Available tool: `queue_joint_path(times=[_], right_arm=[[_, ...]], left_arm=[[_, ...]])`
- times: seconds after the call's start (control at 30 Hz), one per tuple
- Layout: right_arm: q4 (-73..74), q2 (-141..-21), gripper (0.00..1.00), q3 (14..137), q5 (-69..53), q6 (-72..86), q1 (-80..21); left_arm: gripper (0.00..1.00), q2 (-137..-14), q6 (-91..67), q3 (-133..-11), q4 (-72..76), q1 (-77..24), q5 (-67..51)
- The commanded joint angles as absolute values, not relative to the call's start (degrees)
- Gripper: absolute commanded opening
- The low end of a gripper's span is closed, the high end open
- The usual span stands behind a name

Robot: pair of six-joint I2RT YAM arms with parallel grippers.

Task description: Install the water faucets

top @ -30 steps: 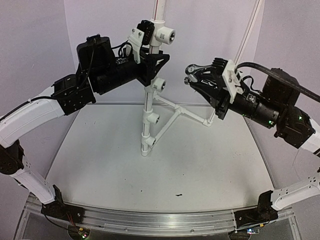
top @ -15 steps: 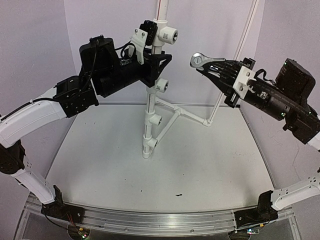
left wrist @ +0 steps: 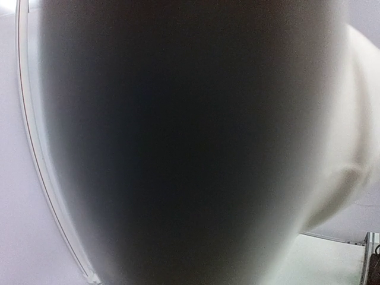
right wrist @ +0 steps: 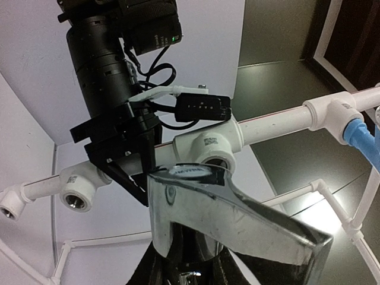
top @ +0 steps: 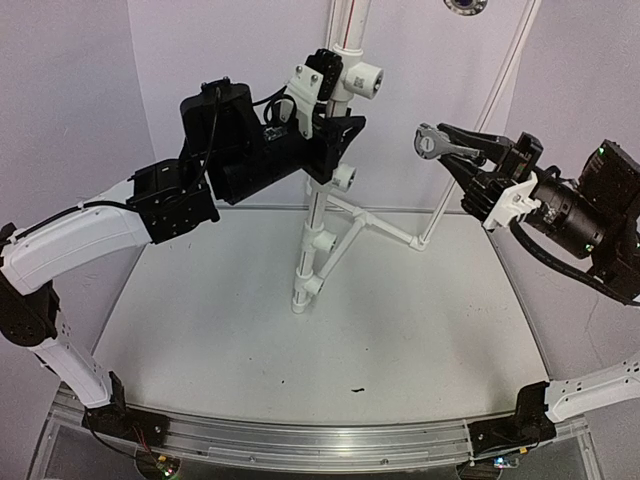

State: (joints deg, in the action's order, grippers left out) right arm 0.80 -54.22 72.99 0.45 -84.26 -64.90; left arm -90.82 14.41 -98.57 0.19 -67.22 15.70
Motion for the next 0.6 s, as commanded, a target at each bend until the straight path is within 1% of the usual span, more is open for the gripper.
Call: queue_joint_path(times=[0.0,0.13,0.23,0.4,0.57], right_arm=[[-3.4,-53.7,0.00,75.7,-1.5,-87.0,-65.0],[-4.0,-53.6,0.00,75.6,-5.6,-85.7,-65.0],[-5.4,-54.6,0.00,74.6,-5.4,-88.0,-65.0],[-7.5,-53.5,0.00,72.7,-8.1,-87.6,-65.0],[-8.4,-52.1,0.00,71.0,-11.7,-83.6,-65.0]], left_arm=[[0.00,-95.7,8.0,-95.6,-10.5,-68.3,14.9],[0.00,-94.2,6.1,-93.3,-10.5,-68.4,14.5],[0.00,-92.8,4.6,-91.0,-10.5,-68.7,13.4],[0.00,-91.1,2.3,-87.7,-10.5,-69.0,11.6],[0.00,-91.4,0.3,-86.7,-10.5,-69.1,10.4]])
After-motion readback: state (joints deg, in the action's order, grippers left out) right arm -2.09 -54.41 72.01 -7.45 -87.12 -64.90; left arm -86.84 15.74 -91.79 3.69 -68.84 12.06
